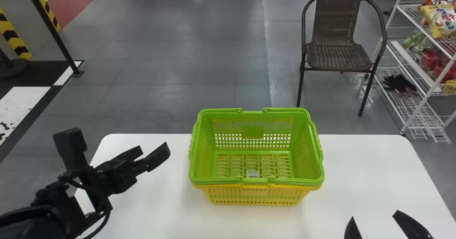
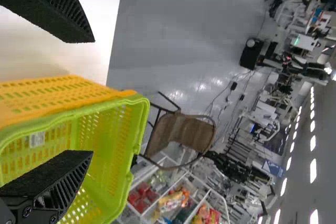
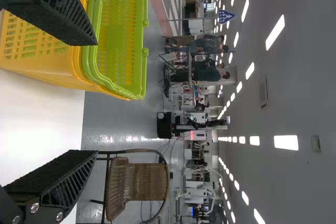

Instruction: Grasp handle with right gripper to insert into left gripper then lift and swing left to center

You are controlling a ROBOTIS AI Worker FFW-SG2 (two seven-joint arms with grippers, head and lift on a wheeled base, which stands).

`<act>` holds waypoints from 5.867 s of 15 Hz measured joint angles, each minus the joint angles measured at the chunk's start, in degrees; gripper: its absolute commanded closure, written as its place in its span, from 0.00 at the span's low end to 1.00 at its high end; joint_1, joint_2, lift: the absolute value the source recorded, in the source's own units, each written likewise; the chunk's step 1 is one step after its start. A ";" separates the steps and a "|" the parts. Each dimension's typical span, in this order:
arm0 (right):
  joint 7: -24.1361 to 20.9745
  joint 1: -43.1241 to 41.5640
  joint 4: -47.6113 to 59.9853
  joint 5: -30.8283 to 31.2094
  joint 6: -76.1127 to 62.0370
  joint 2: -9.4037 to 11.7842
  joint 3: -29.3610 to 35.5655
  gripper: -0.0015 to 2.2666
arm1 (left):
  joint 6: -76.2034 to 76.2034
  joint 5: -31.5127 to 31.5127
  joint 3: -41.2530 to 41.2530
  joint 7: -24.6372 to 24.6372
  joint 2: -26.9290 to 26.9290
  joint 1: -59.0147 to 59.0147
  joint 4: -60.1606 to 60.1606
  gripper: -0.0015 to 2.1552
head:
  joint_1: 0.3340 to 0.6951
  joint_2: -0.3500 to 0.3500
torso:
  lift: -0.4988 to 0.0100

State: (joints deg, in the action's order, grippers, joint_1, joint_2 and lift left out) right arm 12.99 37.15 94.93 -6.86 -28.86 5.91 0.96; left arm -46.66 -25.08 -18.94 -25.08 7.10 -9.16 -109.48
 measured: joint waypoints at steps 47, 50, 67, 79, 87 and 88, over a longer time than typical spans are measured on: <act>-0.91 0.85 1.74 -0.08 -0.81 -1.78 3.33 0.04 | -23.10 -8.01 8.16 -8.46 1.14 27.72 25.78 0.03 | 1.00 0.31 | 0.98; -1.90 -1.03 2.36 -0.09 1.46 -1.78 3.91 0.15 | -25.19 -9.43 9.12 -7.76 0.91 28.13 24.31 0.03 | 1.00 0.27 | 0.98; -10.14 -21.21 -0.73 12.37 33.71 -1.37 -2.12 0.94 | -25.37 -13.95 10.67 -7.75 0.67 29.26 24.99 0.03 | 1.00 0.29 | 0.98; -10.57 -30.25 -9.96 16.86 39.61 -0.55 -7.18 0.94 | -25.37 -15.16 9.63 -8.61 1.12 28.42 25.06 0.03 | 1.00 0.35 | 0.98; -10.89 -32.38 -11.66 16.85 40.07 -0.55 -8.16 0.94 | -25.37 -15.31 9.56 -8.67 1.07 27.89 24.85 0.03 | 1.00 0.36 | 0.98; -10.89 -32.45 -11.68 16.66 40.07 -0.55 -8.24 0.94 | -25.37 -15.37 9.59 -8.66 1.07 27.84 24.84 0.03 | 1.00 0.36 | 0.98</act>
State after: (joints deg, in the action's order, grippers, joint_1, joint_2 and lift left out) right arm 2.11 4.69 83.24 9.81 11.21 5.36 -7.28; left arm -72.03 -40.46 -9.36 -33.74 8.17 18.68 -84.63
